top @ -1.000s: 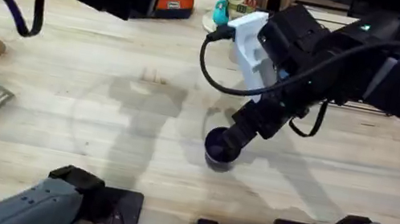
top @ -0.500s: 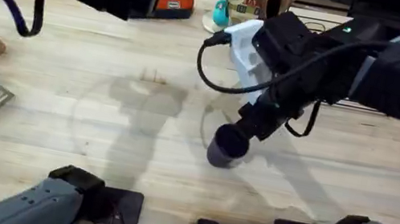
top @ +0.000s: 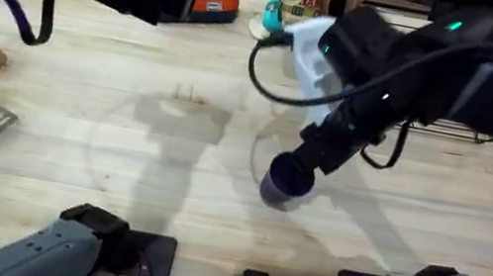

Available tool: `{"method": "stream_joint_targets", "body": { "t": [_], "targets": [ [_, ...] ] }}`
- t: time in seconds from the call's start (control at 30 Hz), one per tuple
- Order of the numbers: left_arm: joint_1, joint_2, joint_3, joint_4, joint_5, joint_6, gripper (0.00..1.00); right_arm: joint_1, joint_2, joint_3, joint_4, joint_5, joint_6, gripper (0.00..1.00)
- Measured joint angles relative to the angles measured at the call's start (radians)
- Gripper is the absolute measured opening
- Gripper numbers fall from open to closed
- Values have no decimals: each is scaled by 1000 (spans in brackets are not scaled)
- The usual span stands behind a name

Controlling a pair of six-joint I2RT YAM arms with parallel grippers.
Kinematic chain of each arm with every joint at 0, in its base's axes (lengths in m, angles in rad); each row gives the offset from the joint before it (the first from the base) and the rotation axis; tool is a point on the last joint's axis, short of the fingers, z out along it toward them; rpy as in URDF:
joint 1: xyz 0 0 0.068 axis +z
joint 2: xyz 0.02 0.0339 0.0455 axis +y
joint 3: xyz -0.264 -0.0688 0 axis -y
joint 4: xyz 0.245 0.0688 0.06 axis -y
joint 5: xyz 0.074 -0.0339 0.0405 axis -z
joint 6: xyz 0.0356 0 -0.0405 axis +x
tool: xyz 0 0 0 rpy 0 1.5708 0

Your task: Pick up the cup on the table and put them onto the rack.

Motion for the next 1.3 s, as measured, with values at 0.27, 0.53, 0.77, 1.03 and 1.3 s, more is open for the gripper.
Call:
{"method": "stream_joint_targets", "body": {
  "t": [0.27, 0.53, 0.77, 1.03, 1.3],
  "targets": [
    [0, 0, 0, 0, 0, 0, 993, -131, -61, 214, -71, 0, 0, 31],
    [0, 0, 0, 0, 0, 0, 993, -360, -62, 349, -140, 0, 0, 31],
    [0, 0, 0, 0, 0, 0, 993, -550, -62, 359, -143, 0, 0, 31],
    [0, 0, 0, 0, 0, 0, 993, -662, -62, 359, -102, 3, 0, 32],
    [0, 0, 0, 0, 0, 0, 993, -689, -62, 359, -62, 18, 0, 31]
  ]
}}
